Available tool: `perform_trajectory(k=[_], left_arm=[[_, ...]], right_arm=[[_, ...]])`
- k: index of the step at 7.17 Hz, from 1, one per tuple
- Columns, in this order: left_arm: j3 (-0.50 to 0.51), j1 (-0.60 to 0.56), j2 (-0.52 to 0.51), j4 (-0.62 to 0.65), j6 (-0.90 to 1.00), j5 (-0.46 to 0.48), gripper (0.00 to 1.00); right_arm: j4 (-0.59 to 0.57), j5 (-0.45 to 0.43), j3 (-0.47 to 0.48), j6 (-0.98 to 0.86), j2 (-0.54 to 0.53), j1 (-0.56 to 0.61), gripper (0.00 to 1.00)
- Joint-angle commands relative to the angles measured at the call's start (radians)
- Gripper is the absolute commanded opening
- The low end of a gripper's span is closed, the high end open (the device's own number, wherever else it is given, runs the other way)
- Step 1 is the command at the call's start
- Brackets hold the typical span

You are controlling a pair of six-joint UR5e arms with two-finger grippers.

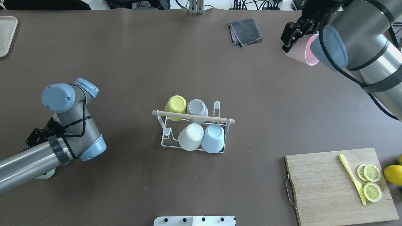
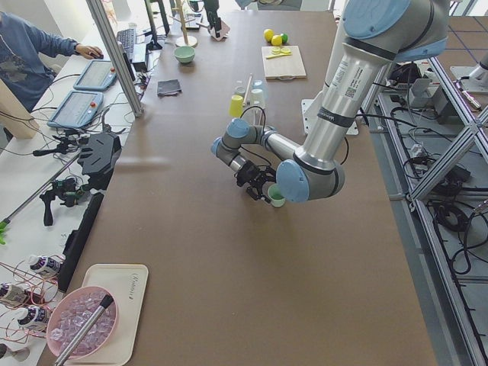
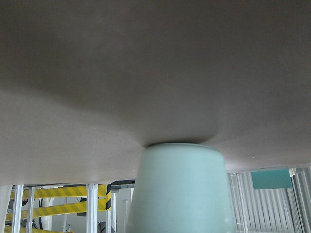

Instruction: Place cup on cup holder

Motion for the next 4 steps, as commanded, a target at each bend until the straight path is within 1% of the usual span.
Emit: perform_trajectory(k=[1,4], left_arm=[[-0.003,0.013,0.004,0.001,0.0,-0.002,0.88],[-0.003,0.024,0.004,0.015,0.002,-0.002,0.8]], right_arm=[[0.0,0.002,0.01,-0.001,-0.006,0.007,0.0],[0.0,0.003,0.016,-0.001,-0.018,0.01,0.0]])
